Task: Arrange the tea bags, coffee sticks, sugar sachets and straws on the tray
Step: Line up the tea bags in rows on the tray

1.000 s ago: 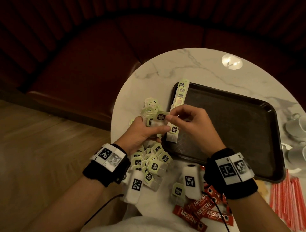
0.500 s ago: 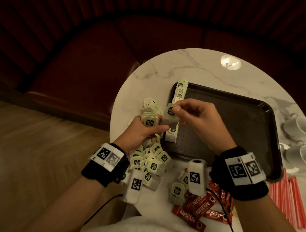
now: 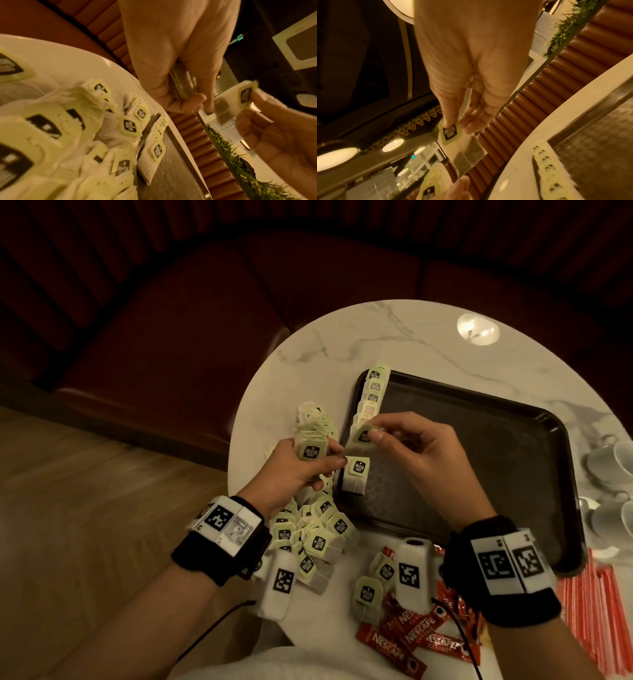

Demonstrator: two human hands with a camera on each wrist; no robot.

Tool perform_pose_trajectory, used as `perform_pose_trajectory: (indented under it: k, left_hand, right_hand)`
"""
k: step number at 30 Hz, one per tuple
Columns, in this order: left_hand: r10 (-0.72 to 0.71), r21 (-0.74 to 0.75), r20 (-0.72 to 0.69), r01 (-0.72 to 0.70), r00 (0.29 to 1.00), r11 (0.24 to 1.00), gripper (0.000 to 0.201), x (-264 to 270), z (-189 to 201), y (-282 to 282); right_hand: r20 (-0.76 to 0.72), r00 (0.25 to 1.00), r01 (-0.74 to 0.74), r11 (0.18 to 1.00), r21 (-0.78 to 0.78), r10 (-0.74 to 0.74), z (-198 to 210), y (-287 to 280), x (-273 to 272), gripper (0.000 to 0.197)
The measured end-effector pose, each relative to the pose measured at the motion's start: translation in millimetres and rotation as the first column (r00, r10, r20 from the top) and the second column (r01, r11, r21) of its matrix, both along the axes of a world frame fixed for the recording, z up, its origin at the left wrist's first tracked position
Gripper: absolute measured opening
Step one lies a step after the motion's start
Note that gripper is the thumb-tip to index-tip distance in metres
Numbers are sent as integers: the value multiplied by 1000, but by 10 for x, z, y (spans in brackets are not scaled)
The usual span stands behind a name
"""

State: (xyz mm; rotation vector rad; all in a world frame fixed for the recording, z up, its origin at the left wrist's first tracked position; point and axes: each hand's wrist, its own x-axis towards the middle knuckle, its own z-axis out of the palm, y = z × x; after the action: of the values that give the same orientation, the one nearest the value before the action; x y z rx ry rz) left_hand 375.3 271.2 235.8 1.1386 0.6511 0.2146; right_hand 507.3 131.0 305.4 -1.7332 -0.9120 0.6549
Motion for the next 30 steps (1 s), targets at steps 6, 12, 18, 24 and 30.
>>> perform_pose_trajectory:
  k: [6,12,18,24,30]
  left_hand:
    - [44,-30,-105,-47,993,998,18,-87,-79,22]
    - [53,-163,-136,-75,989,984,28,-128,-69,34]
    - [58,-171,-150,-84,987,982,44,-142,-44,23]
    - [70,-207,-145,-99,987,973,40,-132,-31,30]
    - [54,-225,-91,-73,994,972,55,-99,19,6]
  right_hand:
    - [-7,1000,6,977,-215,-8,-403,-135,83,14]
    - [-60,998,-16,926,-376,-7,-778,-155,68,14]
    - [-107,992,14,908,-418,-65,-980,-88,108,10]
    - [-87,983,108,898,-426,-160,-1038,-62,145,13]
    - [-59,971,190,892,-409,-234,-907,-94,122,13]
